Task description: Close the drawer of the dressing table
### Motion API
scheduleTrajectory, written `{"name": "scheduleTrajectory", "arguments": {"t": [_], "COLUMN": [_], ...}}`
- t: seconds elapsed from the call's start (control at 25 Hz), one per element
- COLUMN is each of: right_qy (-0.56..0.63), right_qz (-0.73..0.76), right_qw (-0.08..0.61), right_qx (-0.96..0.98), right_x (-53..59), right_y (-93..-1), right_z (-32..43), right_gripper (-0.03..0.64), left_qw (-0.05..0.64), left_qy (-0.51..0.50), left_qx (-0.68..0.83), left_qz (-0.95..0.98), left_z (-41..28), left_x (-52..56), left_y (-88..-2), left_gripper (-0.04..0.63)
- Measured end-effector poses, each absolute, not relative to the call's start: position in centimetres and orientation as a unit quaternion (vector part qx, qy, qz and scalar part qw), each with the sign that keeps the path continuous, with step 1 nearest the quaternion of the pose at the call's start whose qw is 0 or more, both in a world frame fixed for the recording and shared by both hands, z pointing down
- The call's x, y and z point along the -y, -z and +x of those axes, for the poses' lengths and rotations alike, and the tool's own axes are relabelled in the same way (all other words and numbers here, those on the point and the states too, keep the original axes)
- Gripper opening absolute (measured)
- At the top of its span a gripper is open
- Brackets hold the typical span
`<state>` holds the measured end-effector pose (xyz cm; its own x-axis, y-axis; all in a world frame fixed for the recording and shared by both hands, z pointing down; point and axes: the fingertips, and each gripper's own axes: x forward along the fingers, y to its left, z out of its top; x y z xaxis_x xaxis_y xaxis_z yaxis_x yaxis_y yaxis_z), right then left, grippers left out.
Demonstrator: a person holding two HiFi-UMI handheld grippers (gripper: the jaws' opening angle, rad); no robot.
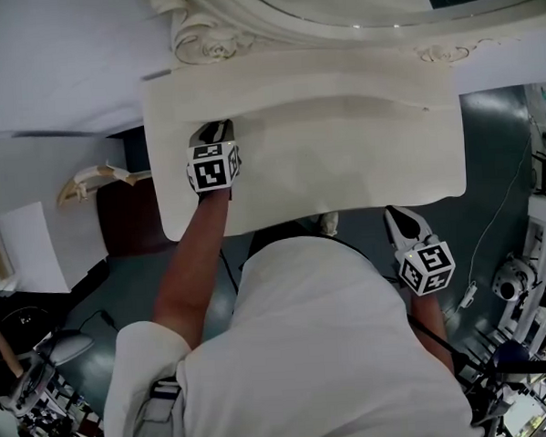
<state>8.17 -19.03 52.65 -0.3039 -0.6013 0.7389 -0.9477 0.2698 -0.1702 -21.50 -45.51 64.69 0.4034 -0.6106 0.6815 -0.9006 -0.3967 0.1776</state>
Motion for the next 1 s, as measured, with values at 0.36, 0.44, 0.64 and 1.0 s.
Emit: {"name": "scheduleTrajectory", "arguments": {"t": [0.36,0.44,0.64,1.0], "right_qy": [-0.311,-0.312,-0.309,-0.303], "right_qz": [0.521,0.519,0.519,0.503], "right_qw": [0.283,0.283,0.278,0.269], "right_qx": [0.742,0.744,0.747,0.763], "right_x": [16.6,15.9,14.6,12.2], "right_y": [-52.1,-51.9,-51.6,-52.0], "right_z": [8.2,8.1,8.5,9.3], "right_gripper": [0.0,0.0,0.0,0.0], "left_qw": [0.27,0.273,0.264,0.254], "left_qy": [-0.264,-0.27,-0.286,-0.289], "left_qx": [0.484,0.486,0.495,0.503], "left_qz": [0.79,0.785,0.777,0.774], "left_z": [-21.5,-21.7,-22.5,-22.7], "left_x": [45.5,45.1,44.2,39.1], "left_y": [-64.7,-65.0,-65.1,-63.5], "left_gripper": [0.1,0.117,0.155,0.155]}}
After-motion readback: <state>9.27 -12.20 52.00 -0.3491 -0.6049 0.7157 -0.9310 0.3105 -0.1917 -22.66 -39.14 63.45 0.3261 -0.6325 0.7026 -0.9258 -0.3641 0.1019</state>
